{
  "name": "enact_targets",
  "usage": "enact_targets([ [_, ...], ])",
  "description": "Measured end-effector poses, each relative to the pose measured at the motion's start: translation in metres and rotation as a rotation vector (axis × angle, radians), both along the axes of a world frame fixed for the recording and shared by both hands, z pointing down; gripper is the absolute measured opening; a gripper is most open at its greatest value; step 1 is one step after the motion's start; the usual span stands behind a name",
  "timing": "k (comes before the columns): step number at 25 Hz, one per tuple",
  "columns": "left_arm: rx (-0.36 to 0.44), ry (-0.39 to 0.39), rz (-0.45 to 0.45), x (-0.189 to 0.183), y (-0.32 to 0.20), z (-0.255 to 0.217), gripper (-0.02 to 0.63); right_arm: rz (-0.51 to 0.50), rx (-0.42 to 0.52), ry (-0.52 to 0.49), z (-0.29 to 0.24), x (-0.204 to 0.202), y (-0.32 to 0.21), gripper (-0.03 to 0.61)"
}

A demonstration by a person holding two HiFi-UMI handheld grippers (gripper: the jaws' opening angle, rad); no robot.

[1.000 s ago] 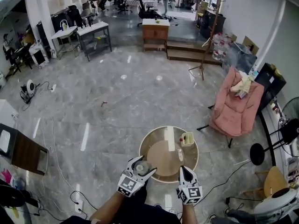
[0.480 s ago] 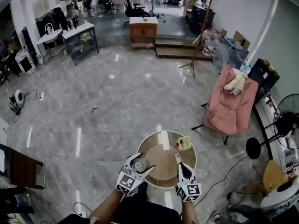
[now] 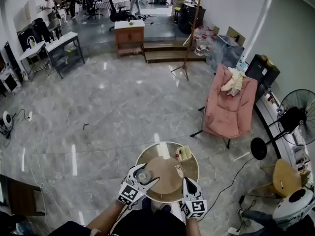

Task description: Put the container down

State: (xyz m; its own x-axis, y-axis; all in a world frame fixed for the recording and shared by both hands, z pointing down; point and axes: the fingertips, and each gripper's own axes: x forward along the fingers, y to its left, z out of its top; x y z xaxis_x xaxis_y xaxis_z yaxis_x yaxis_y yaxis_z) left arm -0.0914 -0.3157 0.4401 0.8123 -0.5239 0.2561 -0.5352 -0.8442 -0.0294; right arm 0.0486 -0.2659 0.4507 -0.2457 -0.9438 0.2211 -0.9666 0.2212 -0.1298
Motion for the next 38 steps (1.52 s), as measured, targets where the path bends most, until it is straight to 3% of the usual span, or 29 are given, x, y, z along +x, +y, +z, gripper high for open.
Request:
enact_targets([
  [8,-0.006,0.02,0.005,0.027,0.004,0.0,0.339,-0.029,-0.008,0.002,-0.001,0.016,-0.002,0.028],
  [20,-0.014,-0.031,-0.026,0.034,0.002,0.043,0.34,-0.07,-0.042,-0.009,0.03,0.016,0.006,0.028],
  [27,-0.021,-0.046,-0.045,0.042,-0.018,0.083,0.341,-0.082,-0.088,0.021,0.075,0.019,-0.002,0.028],
  [35,-0.047,-0.08,-0.043,0.052,-0.034,0.145,0.341,-0.13,-0.079,0.025,0.121,0.011,-0.003,0.028],
  [38,-0.012,-0.061,-0.054,0.056,-0.042,0.169,0.341,-0.127,-0.104,0.048,0.137,0.01,-0.012,0.026],
])
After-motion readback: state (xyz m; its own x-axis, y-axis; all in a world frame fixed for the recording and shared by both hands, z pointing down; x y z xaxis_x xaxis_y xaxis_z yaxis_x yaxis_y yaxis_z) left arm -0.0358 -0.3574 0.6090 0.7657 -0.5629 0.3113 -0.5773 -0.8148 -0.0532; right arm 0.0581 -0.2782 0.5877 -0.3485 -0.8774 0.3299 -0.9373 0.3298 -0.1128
